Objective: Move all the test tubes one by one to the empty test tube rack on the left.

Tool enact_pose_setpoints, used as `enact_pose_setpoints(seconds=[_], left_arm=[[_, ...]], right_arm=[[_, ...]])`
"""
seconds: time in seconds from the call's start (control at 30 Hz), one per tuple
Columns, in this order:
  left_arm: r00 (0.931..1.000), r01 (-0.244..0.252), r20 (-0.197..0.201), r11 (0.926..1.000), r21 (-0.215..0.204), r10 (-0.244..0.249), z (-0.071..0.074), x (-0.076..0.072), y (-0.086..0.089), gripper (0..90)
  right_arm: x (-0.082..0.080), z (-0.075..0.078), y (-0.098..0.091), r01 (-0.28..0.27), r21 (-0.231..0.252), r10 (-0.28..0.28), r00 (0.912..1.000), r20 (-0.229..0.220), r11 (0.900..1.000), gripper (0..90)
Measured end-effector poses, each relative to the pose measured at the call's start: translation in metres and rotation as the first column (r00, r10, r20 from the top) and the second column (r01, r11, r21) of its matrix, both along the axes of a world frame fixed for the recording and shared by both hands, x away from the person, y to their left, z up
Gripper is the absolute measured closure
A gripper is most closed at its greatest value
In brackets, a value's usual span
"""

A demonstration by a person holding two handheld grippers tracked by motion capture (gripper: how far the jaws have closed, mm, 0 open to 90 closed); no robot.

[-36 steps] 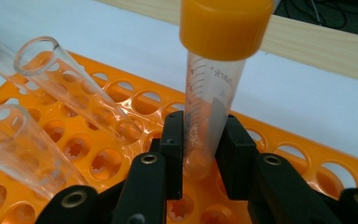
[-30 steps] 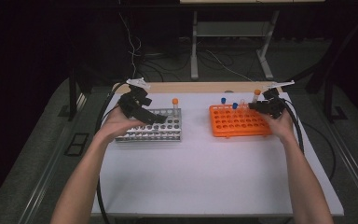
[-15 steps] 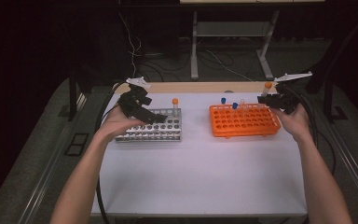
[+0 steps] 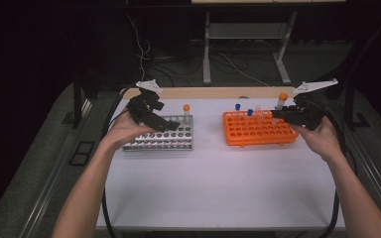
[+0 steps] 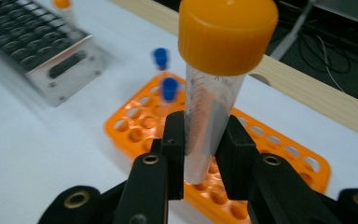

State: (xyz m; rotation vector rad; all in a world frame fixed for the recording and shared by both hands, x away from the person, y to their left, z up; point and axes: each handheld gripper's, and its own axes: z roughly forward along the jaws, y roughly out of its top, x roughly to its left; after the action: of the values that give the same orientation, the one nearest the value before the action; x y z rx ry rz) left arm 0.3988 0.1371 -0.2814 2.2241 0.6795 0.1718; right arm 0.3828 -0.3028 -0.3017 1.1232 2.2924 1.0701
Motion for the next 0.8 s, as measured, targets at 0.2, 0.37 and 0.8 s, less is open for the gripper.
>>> enact_pose_setpoints(seconds=[0.2, 0.37, 0.8], left_arm=[[0.9999, 0.014, 0.003, 0.9999, 0.003, -0.014, 0.005, -0.003, -0.001, 0.0], [0.9997, 0.025, 0.008, 0.9997, 0.0, -0.025, 0.009, -0.005, -0.002, 0.1], [0.9961, 0.087, 0.016, 0.9962, 0.005, -0.087, 0.013, -0.013, -0.014, 1.8]], right_arm=[[-0.018, 0.005, 0.027, -0.103, -0.006, 0.103, 0.9947, 0.001, 0.9947, 73.7], [-0.028, 0.003, 0.051, -0.184, -0.015, 0.184, 0.9829, -0.006, 0.9828, 73.7], [-0.036, -0.014, 0.108, -0.343, -0.023, 0.342, 0.9385, -0.051, 0.939, 73.7]])
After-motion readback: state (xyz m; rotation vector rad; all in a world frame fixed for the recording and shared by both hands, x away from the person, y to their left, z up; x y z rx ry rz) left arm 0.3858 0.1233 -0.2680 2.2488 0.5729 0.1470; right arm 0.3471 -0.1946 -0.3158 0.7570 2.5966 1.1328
